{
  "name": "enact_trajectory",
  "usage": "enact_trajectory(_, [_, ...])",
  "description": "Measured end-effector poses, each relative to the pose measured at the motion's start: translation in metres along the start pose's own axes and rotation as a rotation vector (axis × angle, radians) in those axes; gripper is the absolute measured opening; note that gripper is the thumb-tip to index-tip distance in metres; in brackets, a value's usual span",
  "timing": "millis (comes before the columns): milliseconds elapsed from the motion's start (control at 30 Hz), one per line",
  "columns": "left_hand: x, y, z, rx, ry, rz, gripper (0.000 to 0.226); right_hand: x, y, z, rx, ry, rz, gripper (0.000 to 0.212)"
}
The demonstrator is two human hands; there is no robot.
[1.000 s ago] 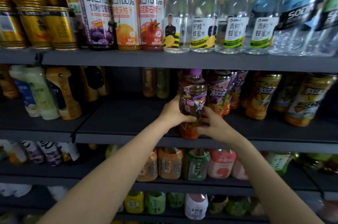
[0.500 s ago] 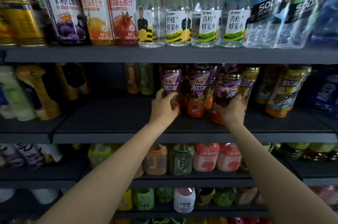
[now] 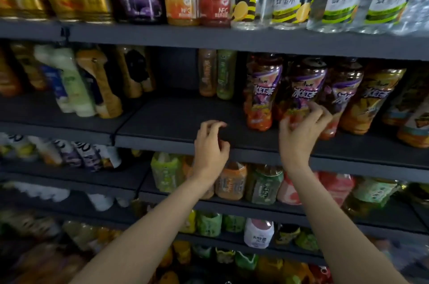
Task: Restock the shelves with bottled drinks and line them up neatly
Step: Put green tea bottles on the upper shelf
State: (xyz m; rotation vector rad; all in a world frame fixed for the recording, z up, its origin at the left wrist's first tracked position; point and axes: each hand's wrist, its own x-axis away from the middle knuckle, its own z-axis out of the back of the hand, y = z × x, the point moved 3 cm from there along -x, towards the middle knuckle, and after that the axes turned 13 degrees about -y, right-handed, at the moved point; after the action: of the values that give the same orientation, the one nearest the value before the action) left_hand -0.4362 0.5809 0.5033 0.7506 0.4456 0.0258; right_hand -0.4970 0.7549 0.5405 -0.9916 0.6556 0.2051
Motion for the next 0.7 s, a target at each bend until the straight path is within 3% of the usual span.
enact_trajectory(100, [0.044,-0.055,0.026,-0.005,0.080,0.099,0.029,0.050,-0.037,-0.048,-0.003,-0.233,0.188,0.040])
enact_trajectory(233, [0.121,-0.145,0.077,-0.013,0.145,0.367,0.023,0.133,-0.071,-0.125,0.045,-0.636,0.331,0.031])
enact_trajectory(433, [0.281,-0.296,0.161,0.090,0.143,0.962,0.024,0.307,-0.102,-0.250,0.292,-1.532,0.338,0.040])
enact_trajectory(600, [0.418,-0.386,0.243,0.144,0.033,1.322,0.031,0.450,-0.119,-0.313,0.465,-1.910,0.199,0.045])
enact_trajectory(700, [0.482,-0.422,0.308,0.122,0.100,1.435,0.029,0.505,-0.156,-0.349,0.519,-1.978,0.188,0.045])
